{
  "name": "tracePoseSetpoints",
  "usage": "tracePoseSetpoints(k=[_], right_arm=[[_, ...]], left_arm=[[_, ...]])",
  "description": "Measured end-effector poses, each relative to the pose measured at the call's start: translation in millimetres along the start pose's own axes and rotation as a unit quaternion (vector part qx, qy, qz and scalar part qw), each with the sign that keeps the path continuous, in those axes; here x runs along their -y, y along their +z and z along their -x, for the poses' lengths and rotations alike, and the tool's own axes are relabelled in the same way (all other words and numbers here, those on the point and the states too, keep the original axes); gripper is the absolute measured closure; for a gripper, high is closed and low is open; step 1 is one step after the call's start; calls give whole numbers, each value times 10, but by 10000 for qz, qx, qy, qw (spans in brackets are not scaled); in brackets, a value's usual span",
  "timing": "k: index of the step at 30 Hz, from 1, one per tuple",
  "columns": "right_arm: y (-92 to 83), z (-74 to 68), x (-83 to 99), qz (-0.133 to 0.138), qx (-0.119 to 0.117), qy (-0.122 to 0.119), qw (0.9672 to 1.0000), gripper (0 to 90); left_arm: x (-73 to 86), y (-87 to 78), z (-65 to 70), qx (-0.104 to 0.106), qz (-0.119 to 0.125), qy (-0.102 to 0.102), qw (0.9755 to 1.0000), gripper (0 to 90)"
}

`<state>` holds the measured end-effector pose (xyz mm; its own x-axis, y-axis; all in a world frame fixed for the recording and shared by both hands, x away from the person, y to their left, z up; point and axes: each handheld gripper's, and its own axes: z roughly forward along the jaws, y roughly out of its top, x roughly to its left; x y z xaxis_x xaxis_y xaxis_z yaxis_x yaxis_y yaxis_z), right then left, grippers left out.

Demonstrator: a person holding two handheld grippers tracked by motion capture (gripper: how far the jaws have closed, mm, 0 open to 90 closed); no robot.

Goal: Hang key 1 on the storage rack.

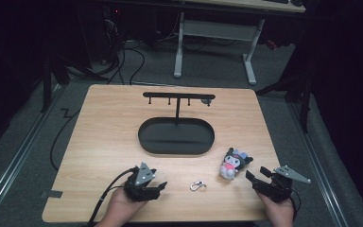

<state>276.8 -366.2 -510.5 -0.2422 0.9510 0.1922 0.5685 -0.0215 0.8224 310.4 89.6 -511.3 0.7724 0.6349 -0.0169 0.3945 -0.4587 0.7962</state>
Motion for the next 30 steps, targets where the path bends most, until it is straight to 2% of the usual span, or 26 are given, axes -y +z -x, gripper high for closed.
tracePoseSetpoints(k=[1,2,4,5,6,8,12,16,18,21,24,26,28,30], right_arm=[[0,-16,-3,-2,52,-59,10000,281],[14,-61,-2,-50,288,-335,9990,282],[21,-75,2,-80,329,-362,9988,282],[26,-75,5,-78,350,-389,9986,280],[24,-81,8,-79,356,-308,9989,279],[20,-83,7,-66,365,-297,9989,278],[7,-94,-3,-52,469,-423,9980,290],[-3,-100,-8,-52,438,-423,9981,301],[12,-100,-3,-88,408,-530,9977,350],[12,-89,-2,-82,421,-552,9976,388],[9,-54,6,-163,406,-508,9977,451],[12,-38,0,-183,390,-480,9979,461],[20,-9,-14,-210,327,-383,9985,494],[38,23,-23,-235,257,-322,9989,493]], left_arm=[[40,-31,-60,12,42,-119,9999,389],[82,-50,-126,-23,100,-226,9997,400],[112,-48,-180,-100,51,-202,9997,400],[120,-35,-192,-159,-4,-111,9998,397],[126,-26,-201,-167,-19,-102,9998,391],[131,-17,-220,-116,-2,-152,9998,390],[126,-35,-244,-117,76,-178,9997,389],[121,-103,-318,-158,201,-298,9992,399],[116,-150,-373,-195,223,-293,9991,427],[124,-262,-484,-261,231,-333,9988,425],[225,-322,-596,-407,165,-502,9978,432],[284,-319,-643,-484,102,-615,9969,432],[301,-317,-682,-519,125,-749,9958,433],[302,-320,-694,-547,156,-779,9953,429]])
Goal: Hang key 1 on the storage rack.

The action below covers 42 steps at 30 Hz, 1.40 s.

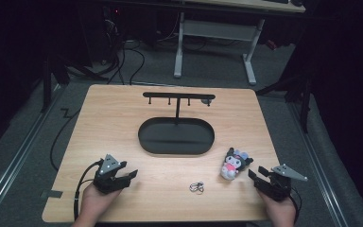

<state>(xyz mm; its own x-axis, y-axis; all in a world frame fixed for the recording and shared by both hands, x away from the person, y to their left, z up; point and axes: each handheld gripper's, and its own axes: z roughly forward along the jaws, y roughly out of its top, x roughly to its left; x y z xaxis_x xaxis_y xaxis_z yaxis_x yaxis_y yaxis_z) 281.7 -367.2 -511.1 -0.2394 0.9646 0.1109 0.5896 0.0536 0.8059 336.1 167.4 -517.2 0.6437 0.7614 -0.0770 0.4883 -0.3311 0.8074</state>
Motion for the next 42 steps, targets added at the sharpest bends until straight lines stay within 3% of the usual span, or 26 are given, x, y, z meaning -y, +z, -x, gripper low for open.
tracePoseSetpoints(k=[4,5,6,7,8,12,17,21,27,31,35,42], right_arm=[[17,19,15,-33,55,50,10000,516],[15,19,18,-24,77,10,10000,557],[6,11,17,-33,142,-193,9997,672],[6,11,17,-33,142,-193,9997,672],[1,18,1,4,174,-240,9996,779],[52,47,-18,-99,158,-188,9996,861],[222,49,-86,-295,58,-271,9992,861],[380,-54,-198,-376,236,-637,9970,837],[578,-107,-289,-368,201,-856,9954,811],[650,-105,-345,-387,120,-858,9955,806],[610,-114,-350,-358,96,-841,9958,781],[489,-90,-295,-221,90,-601,9979,613]], left_arm=[[29,-11,-7,-48,-8,22,10000,413],[38,-20,-8,-60,-46,50,10000,405],[46,-31,-4,-49,-18,20,10000,393],[48,-43,-7,-48,-15,31,10000,393],[48,-63,-6,-59,24,5,10000,383],[46,-152,12,-171,199,-15,9997,371],[117,-222,22,-284,151,54,9995,366],[182,-291,-1,-394,158,38,9991,363],[267,-413,-43,-488,163,-63,9987,365],[302,-468,-56,-539,172,-97,9984,367],[303,-477,-43,-522,203,-68,9984,366],[256,-417,-17,-511,240,55,9984,366]])
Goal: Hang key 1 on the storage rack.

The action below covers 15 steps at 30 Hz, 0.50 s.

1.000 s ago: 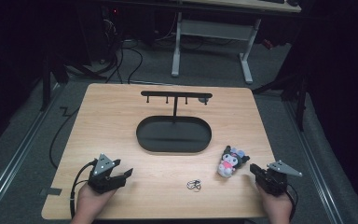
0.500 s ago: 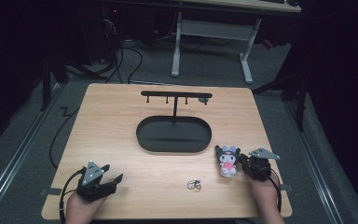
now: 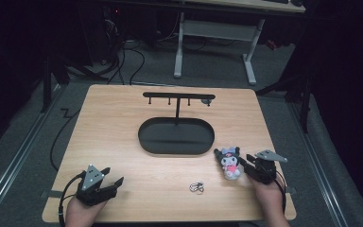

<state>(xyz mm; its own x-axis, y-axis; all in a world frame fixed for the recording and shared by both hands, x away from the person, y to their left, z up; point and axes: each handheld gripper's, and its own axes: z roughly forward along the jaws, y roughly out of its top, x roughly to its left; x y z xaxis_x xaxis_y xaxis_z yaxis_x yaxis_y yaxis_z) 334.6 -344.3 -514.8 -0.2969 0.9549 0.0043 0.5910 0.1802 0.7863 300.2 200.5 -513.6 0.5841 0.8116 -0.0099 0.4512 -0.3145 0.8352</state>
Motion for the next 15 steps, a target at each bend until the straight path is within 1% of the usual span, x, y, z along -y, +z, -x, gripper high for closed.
tracePoseSetpoints(k=[1,3,5,8,9,11,12,13,14,15], right_arm=[[-17,3,6,5,-18,54,10000,590],[-61,-7,11,46,4,47,10000,565],[-113,-31,19,95,-61,86,9999,539],[-154,-67,40,159,-60,-33,9999,503],[-173,-93,57,158,-34,-92,9998,493],[-187,-115,91,137,-35,-99,9999,487],[-189,-118,101,128,-54,-119,9998,480],[-198,-131,117,97,-73,-107,9999,471],[-210,-135,128,89,-65,-130,9999,464],[-235,-144,140,84,-69,-102,9999,448]], left_arm=[[-12,13,-3,32,4,-12,10000,366],[-29,47,-6,104,-21,-11,9999,365],[-41,84,7,145,-43,13,9999,377],[-75,137,56,133,-54,103,9998,380],[-95,154,70,170,-61,86,9998,380],[-137,187,77,326,-38,2,9995,385],[-169,210,79,445,-3,-80,9990,385],[-194,231,82,531,13,-117,9985,384],[-219,261,95,602,17,-131,9981,378],[-230,280,105,635,6,-116,9979,370]])
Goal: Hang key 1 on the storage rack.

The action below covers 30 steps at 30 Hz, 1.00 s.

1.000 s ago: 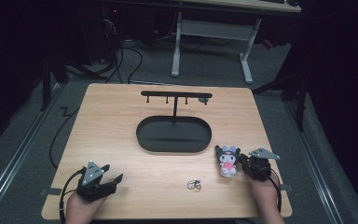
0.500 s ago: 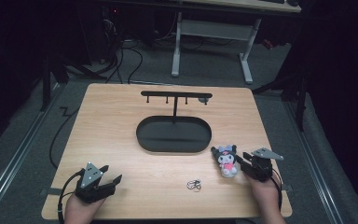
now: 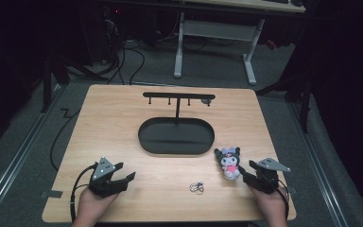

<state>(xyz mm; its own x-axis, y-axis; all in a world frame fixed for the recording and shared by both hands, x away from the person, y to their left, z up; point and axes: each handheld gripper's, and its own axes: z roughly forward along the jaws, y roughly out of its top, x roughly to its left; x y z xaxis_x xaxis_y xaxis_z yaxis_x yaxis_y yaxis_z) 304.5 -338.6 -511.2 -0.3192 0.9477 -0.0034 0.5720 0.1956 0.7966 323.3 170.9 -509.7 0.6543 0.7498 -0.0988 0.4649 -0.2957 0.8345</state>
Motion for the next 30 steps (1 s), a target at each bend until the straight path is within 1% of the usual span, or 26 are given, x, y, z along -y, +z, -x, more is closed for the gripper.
tracePoseSetpoints(k=[3,4,5,6,8,10,11,13,14,15,16,17,18,20,21,22,24,25,27,30], right_arm=[[-69,-22,27,21,21,41,10000,423],[-87,-23,34,40,26,36,10000,411],[-114,-23,45,84,0,71,9999,401],[-131,-29,55,97,-17,135,9999,389],[-144,-32,71,84,28,122,9999,353],[-161,-33,89,50,38,122,9999,324],[-180,-39,100,28,-17,199,9998,301],[-204,-44,116,-17,-120,277,9995,270],[-211,-48,128,-21,-189,272,9995,256],[-221,-58,140,-79,-259,306,9992,239],[-218,-64,157,-117,-317,270,9991,226],[-217,-70,167,-171,-332,255,9990,218],[-210,-67,178,-229,-316,182,9991,213],[-209,-69,188,-397,-300,215,9985,204],[-213,-64,188,-441,-331,248,9982,195],[-223,-63,185,-478,-355,305,9978,195],[-240,-73,182,-543,-448,350,9969,197],[-243,-84,175,-617,-489,354,9963,188],[-245,-123,147,-768,-485,262,9955,165],[-242,-200,92,-959,-340,52,9948,146]], left_arm=[[-22,75,51,100,-30,52,9999,342],[-27,101,77,134,-53,99,9998,333],[-32,119,103,145,-59,134,9998,324],[-38,129,127,118,-64,221,9997,313],[-52,137,160,81,-23,353,9993,295],[-72,147,171,116,42,421,9990,309],[-77,155,170,120,52,427,9990,310],[-86,177,162,141,62,420,9990,309],[-89,190,156,154,66,410,9990,309],[-88,201,151,190,73,410,9990,310],[-86,208,153,199,95,427,9988,309],[-84,217,160,195,104,469,9987,308],[-82,225,166,182,112,504,9985,308],[-86,241,182,169,79,599,9980,306],[-90,241,186,180,63,635,9978,305],[-92,243,192,178,84,654,9977,305],[-94,237,192,206,96,671,9975,305],[-93,235,191,216,94,672,9975,306],[-91,231,194,230,89,709,9972,306],[-86,217,208,242,89,746,9969,306]])
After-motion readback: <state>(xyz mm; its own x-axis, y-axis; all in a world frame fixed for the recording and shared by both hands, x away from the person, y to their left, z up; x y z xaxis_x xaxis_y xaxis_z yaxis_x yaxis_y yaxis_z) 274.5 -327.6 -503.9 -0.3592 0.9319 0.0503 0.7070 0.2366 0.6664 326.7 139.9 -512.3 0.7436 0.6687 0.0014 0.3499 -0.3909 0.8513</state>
